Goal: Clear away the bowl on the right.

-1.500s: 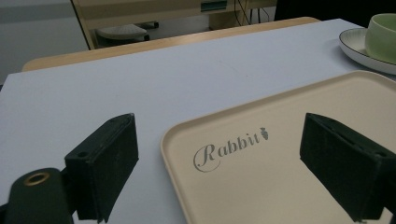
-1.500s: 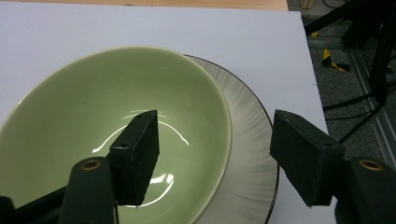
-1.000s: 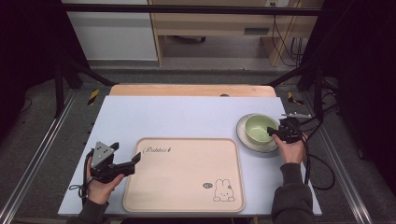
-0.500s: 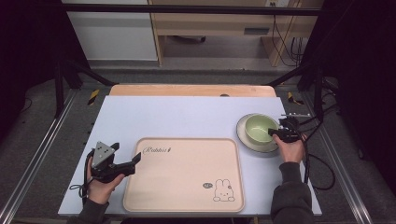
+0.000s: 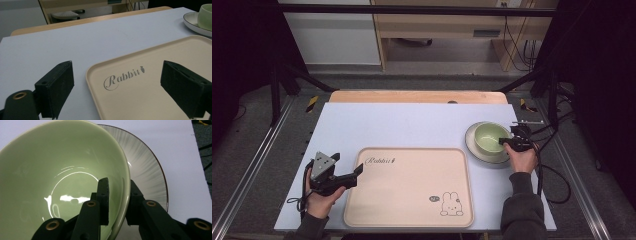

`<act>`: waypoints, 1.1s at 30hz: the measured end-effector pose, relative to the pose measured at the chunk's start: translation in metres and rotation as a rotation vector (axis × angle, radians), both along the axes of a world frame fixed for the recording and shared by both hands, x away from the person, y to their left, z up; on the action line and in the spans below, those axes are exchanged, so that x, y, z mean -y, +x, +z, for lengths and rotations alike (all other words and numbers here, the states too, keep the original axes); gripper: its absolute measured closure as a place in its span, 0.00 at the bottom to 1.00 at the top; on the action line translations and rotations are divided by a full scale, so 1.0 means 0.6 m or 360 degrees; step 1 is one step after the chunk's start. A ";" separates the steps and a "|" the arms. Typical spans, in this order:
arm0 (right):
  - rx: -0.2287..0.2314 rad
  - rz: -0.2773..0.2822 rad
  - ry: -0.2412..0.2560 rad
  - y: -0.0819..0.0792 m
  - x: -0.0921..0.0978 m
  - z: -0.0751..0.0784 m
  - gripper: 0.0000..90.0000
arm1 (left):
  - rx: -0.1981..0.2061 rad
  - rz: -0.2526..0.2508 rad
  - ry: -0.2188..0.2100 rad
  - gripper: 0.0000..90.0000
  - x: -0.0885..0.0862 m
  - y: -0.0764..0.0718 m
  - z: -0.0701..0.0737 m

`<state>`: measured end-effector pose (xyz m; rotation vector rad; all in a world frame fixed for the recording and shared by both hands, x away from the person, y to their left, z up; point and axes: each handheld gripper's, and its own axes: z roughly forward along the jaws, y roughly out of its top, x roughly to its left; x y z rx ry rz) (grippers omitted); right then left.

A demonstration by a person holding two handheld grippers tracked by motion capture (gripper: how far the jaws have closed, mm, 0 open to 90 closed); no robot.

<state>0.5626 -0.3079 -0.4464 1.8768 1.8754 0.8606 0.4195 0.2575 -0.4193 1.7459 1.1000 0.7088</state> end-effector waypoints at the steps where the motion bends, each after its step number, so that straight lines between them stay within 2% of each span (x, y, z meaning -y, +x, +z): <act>1: -0.0005 0.0003 0.0003 0.001 0.001 0.000 0.87 | -0.0001 0.0001 0.0000 0.13 0.000 0.000 0.000; 23: -0.0067 -0.0045 0.0030 0.010 0.001 0.002 0.92 | -0.0007 -0.0002 0.0011 0.13 0.002 0.001 -0.003; 33: -0.0068 -0.0054 0.0049 0.010 0.001 0.004 0.93 | -0.0009 -0.0004 0.0007 0.13 0.003 0.001 -0.003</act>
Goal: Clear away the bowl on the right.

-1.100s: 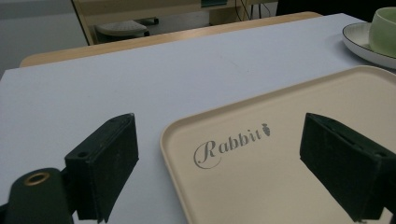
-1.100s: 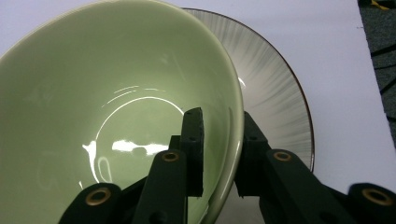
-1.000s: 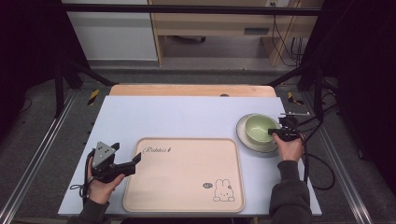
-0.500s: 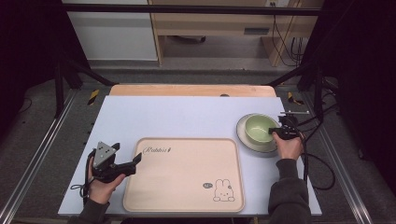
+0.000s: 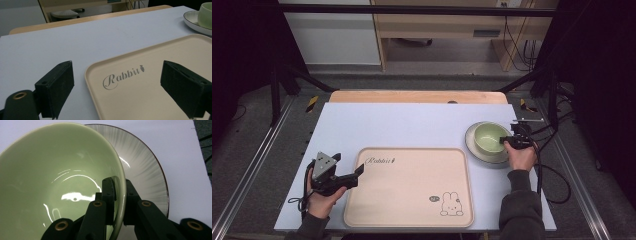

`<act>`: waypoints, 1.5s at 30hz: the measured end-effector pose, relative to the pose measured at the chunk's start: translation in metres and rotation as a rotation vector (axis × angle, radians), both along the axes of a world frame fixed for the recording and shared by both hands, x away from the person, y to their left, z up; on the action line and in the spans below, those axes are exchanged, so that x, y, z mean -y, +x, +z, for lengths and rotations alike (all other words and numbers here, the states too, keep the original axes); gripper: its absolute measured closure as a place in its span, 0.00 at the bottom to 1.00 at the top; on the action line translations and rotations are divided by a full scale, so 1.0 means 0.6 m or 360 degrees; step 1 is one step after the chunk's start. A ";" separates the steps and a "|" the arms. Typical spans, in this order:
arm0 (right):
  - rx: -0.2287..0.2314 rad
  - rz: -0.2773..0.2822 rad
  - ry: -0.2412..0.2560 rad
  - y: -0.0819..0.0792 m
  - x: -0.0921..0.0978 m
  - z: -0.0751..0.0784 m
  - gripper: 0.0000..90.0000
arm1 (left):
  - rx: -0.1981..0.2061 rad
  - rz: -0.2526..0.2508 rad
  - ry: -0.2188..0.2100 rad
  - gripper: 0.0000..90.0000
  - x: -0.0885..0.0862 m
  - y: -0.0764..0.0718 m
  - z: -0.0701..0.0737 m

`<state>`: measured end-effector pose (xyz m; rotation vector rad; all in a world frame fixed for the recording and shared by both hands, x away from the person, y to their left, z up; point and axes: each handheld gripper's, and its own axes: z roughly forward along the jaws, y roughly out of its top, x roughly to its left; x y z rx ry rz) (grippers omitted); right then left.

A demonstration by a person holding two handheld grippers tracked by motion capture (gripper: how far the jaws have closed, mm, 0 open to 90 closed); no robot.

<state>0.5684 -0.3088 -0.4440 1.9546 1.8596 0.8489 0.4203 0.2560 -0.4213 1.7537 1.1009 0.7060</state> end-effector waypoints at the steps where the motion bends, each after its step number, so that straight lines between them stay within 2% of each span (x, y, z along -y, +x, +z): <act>1: 0.0010 -0.0003 0.0000 0.000 0.000 0.000 0.93 | 0.0000 0.0000 0.0000 0.13 0.000 0.000 0.000; 18: 0.0059 -0.0015 -0.0009 -0.006 -0.011 0.012 0.93 | 0.0001 -0.0001 -0.0001 0.13 0.000 -0.001 0.001; 25: 0.0081 0.0003 -0.0049 -0.009 -0.015 0.015 0.93 | 0.0004 -0.0002 -0.0007 0.13 0.000 -0.001 0.002; 32: 0.0098 -0.0002 -0.0053 -0.011 -0.019 0.018 0.93 | 0.0007 -0.0006 -0.0007 0.13 0.001 -0.002 0.003; 37: 0.0103 0.0000 -0.0057 -0.011 -0.019 0.019 0.93 | 0.0009 -0.0005 -0.0008 0.13 0.001 -0.002 0.003; 39: 0.0099 -0.0012 -0.0034 -0.012 -0.021 0.021 0.93 | 0.0008 -0.0004 -0.0010 0.13 0.000 -0.002 0.003; 45: 0.0107 0.0002 -0.0053 -0.013 -0.019 0.021 0.93 | 0.0010 -0.0005 -0.0012 0.13 0.001 -0.002 0.004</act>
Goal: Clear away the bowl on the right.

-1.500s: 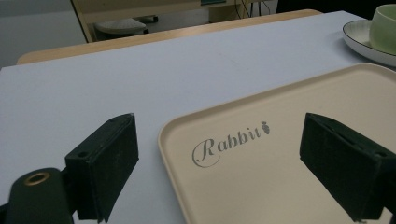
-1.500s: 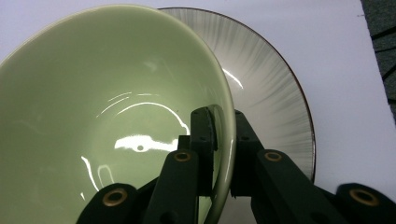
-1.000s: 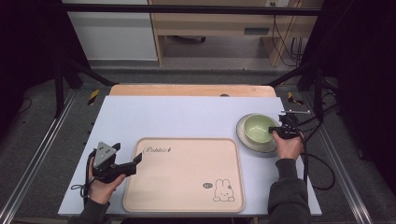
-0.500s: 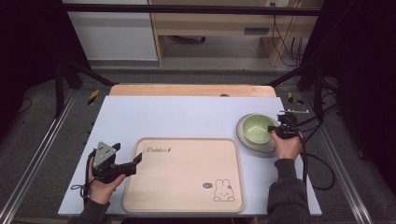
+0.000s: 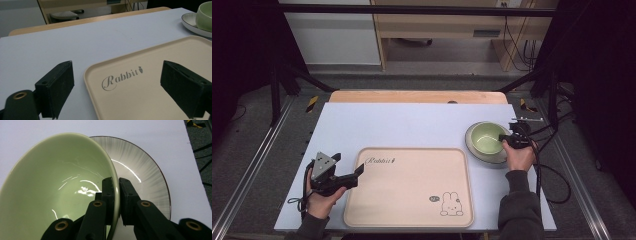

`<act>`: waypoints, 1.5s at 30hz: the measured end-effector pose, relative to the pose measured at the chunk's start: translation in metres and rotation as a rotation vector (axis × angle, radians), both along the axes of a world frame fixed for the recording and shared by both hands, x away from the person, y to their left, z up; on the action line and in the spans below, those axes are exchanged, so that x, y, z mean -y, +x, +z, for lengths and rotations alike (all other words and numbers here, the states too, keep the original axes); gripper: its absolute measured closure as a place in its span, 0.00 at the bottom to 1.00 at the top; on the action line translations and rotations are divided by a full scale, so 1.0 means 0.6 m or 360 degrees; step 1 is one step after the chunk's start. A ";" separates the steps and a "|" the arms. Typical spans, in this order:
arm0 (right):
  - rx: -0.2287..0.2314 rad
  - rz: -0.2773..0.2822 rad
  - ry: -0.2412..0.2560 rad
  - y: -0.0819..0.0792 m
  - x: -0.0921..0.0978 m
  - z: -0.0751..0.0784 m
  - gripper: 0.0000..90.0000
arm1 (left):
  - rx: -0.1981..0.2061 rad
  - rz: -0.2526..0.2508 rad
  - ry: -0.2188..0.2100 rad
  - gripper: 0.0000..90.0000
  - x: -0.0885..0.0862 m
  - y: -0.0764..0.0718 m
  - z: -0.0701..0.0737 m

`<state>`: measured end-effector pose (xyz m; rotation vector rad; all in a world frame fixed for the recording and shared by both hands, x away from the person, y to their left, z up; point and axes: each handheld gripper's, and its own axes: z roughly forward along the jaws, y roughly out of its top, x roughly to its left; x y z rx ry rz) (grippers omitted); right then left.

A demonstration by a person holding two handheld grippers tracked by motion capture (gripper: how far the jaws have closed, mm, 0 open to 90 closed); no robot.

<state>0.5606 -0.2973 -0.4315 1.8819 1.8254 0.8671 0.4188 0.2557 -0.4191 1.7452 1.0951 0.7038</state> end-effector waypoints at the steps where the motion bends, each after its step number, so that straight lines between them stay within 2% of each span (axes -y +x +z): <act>1: 0.0000 0.0004 -0.0003 0.000 0.000 0.000 0.93 | 0.0000 0.0000 0.0000 0.13 0.000 0.000 0.000; 10: 0.0008 -0.0005 0.0051 -0.003 0.003 0.005 0.93 | 0.0001 0.0002 -0.0003 0.13 0.000 0.000 0.000; 17: 0.0028 0.0029 0.0070 -0.006 0.003 0.012 0.93 | 0.0002 0.0000 -0.0001 0.13 0.000 -0.001 0.001; 31: 0.0098 0.0092 0.0088 -0.019 -0.009 0.038 0.93 | 0.0009 -0.0002 -0.0008 0.13 -0.001 -0.002 0.002; 36: 0.0111 0.0112 0.0080 -0.022 -0.011 0.043 0.93 | 0.0009 -0.0002 -0.0008 0.13 -0.001 -0.002 0.002; 40: 0.0112 0.0114 0.0104 -0.025 -0.017 0.049 0.92 | 0.0010 -0.0001 -0.0010 0.13 -0.001 -0.002 0.003; 45: 0.0139 0.0159 0.0090 -0.030 -0.026 0.058 0.92 | 0.0013 -0.0001 -0.0010 0.13 -0.001 -0.003 0.004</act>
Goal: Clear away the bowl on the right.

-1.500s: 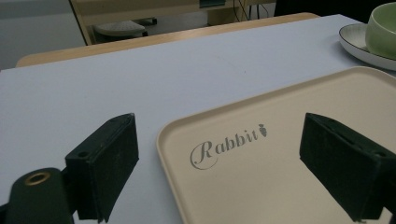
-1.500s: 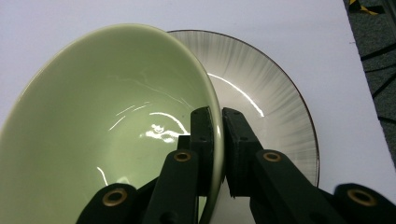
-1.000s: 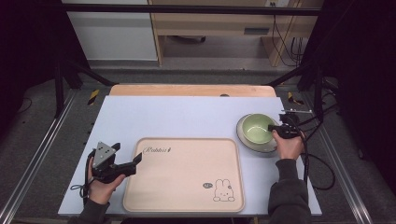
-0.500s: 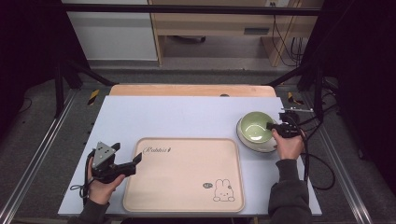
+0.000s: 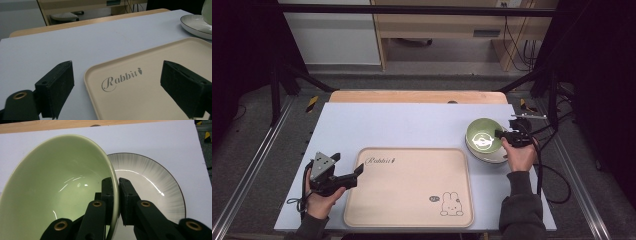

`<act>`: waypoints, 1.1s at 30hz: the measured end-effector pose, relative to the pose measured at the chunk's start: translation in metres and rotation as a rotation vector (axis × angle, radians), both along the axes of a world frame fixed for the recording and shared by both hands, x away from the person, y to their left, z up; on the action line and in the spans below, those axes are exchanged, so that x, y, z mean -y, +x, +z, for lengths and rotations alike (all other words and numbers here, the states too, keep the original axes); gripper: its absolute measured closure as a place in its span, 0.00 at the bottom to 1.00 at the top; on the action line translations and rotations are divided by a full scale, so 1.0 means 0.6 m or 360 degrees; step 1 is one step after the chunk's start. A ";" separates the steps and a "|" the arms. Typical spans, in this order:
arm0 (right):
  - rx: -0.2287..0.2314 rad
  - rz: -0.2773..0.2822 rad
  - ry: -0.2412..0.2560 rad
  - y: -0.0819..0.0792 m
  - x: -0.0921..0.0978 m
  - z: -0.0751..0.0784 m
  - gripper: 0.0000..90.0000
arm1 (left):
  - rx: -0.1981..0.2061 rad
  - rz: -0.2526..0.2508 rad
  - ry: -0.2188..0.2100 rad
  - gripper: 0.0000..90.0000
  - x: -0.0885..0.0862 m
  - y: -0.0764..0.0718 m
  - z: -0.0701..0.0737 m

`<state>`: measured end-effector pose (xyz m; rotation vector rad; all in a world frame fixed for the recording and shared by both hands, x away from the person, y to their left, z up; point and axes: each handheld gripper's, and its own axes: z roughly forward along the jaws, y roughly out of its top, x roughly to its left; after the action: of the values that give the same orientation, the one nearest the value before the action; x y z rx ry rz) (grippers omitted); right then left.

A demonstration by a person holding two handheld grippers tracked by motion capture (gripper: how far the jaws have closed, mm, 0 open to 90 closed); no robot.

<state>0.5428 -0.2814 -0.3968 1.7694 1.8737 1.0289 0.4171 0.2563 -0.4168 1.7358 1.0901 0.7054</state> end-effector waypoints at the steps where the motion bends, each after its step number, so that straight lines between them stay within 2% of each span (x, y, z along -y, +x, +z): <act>1: 0.0014 0.0006 -0.0011 -0.001 -0.002 0.002 0.93 | 0.0000 0.0000 -0.0001 0.13 0.000 0.000 0.000; 8: 0.0032 0.0069 0.0027 -0.008 -0.014 0.013 0.92 | 0.0002 -0.0002 0.0001 0.13 0.000 -0.001 0.000; 15: 0.0037 0.0109 0.0017 -0.012 -0.025 0.019 0.92 | 0.0002 0.0001 -0.0001 0.13 -0.001 -0.001 0.001; 33: 0.0109 0.0255 0.0033 -0.031 -0.061 0.042 0.92 | 0.0011 0.0002 -0.0008 0.13 -0.002 -0.002 0.004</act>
<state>0.5240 -0.2451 -0.3717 1.5946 1.9949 1.1544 0.4161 0.2575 -0.4145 1.7274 1.0878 0.7080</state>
